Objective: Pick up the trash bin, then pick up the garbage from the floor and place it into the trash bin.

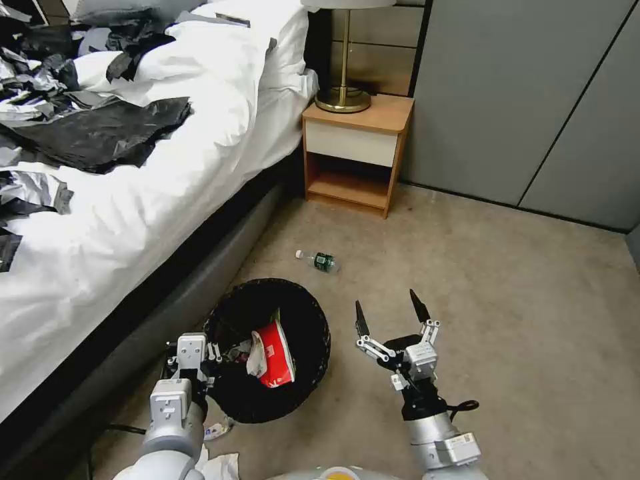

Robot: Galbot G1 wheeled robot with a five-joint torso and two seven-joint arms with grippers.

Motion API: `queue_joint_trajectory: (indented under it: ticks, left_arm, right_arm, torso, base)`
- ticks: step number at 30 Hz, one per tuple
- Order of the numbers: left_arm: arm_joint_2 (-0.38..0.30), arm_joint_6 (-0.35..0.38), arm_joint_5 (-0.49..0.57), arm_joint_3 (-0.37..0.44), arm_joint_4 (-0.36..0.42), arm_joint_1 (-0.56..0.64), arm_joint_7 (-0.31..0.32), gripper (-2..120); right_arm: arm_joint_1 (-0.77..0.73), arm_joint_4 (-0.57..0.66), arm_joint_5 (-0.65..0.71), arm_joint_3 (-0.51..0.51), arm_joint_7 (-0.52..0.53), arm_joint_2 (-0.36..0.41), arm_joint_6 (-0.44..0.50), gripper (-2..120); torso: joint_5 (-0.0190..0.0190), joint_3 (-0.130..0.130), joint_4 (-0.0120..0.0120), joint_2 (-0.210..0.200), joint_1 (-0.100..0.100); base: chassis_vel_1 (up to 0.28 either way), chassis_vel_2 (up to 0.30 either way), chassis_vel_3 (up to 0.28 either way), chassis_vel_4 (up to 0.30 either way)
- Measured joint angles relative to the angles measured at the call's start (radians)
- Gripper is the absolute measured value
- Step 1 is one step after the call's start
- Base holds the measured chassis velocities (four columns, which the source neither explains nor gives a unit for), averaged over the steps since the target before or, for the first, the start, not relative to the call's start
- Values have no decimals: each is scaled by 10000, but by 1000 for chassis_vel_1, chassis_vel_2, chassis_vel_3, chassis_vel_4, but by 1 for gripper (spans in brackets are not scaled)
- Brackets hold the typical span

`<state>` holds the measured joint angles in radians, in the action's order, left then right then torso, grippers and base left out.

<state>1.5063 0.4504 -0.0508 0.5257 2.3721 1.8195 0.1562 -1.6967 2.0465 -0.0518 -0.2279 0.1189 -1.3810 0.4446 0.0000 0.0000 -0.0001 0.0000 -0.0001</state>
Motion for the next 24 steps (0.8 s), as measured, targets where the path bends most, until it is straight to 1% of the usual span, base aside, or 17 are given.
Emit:
queue_joint_trajectory:
  ticks: [5,10,20,22,24]
  left_arm:
    - [-27,0,50,132,12,12,-4,0]
    - [-14,2,62,162,91,51,-5,0]
    - [33,6,18,119,141,72,-22,0]
    - [36,6,2,111,142,83,-22,0]
    - [46,5,-34,75,143,96,-22,0]
  right_arm:
    - [116,-22,-12,11,-40,-15,-20,100]
    - [240,-20,-9,10,-59,31,-97,100]
    - [380,-25,38,32,-174,19,-167,100]
    - [380,-87,37,27,-257,20,-39,100]
    - [387,-200,19,13,-365,10,190,100]
  torso:
    - [0,0,1,0,0]
    - [-1,0,1,0,0]
    - [1,1,1,0,1]
    - [-4,1,0,0,1]
    - [4,2,0,0,3]
  base:
    - [-39,32,28,-17]
    - [-112,100,115,-105]
    - [-200,216,199,-191]
    - [-184,191,202,-210]
    - [-164,155,158,-117]
